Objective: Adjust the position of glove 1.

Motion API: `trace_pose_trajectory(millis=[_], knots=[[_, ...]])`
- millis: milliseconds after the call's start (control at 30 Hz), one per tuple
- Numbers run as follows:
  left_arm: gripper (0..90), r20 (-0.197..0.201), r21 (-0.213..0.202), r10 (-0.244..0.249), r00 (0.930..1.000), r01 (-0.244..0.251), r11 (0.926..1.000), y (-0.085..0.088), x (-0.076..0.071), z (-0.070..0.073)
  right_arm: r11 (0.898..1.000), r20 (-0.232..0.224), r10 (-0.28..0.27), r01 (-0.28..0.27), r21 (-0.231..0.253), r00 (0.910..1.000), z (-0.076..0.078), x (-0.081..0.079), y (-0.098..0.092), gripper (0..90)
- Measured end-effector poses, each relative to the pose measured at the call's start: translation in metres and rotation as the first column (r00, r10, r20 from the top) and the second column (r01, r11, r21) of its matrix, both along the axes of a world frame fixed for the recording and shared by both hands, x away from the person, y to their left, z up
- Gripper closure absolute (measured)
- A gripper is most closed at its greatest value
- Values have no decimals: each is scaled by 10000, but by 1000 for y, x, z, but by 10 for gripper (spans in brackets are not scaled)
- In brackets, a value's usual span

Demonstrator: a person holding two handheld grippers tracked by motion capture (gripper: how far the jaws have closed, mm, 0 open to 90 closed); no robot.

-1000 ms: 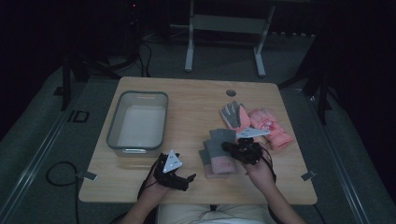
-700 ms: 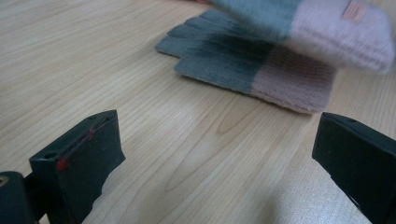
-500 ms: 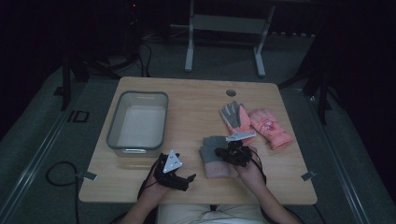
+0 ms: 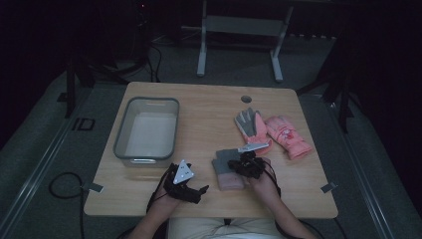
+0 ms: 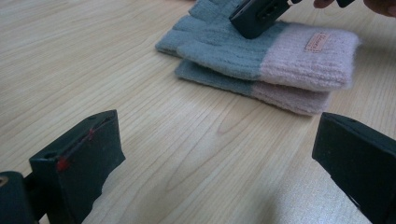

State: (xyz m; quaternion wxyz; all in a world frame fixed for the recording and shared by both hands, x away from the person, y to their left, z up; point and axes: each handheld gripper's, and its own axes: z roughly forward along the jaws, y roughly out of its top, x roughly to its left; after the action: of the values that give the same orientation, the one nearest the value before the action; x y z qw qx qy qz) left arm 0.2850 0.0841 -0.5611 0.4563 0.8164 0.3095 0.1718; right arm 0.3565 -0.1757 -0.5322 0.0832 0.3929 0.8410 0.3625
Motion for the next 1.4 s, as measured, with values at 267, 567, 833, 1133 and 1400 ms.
trace_pose_trajectory(millis=[267, 567, 833, 1133, 1400], knots=[[12, 255, 415, 51, 9997, -62, 9991, -2, -2, 0, 9999, -33, 133, -133, -18, 9999, -6, 2, -1, 815], [12, 631, 1668, -271, 9976, 163, 9859, -12, -6, -2, 9998, 220, 184, -186, 89, 9996, 4, -1, -5, 741], [116, 585, 1030, -1407, 9883, 1343, 9856, -24, -16, 12, 9977, 1026, -366, 305, 604, 9941, 36, 16, -30, 632], [188, 791, 1664, -2802, 9567, 2644, 9499, -66, -12, 20, 9977, 576, -518, 491, 477, 9970, 36, 48, -23, 579], [283, 793, 2293, -3640, 9280, 3384, 9126, -86, 0, 16, 9980, -136, -584, 581, -243, 9982, 7, 59, -17, 518]])
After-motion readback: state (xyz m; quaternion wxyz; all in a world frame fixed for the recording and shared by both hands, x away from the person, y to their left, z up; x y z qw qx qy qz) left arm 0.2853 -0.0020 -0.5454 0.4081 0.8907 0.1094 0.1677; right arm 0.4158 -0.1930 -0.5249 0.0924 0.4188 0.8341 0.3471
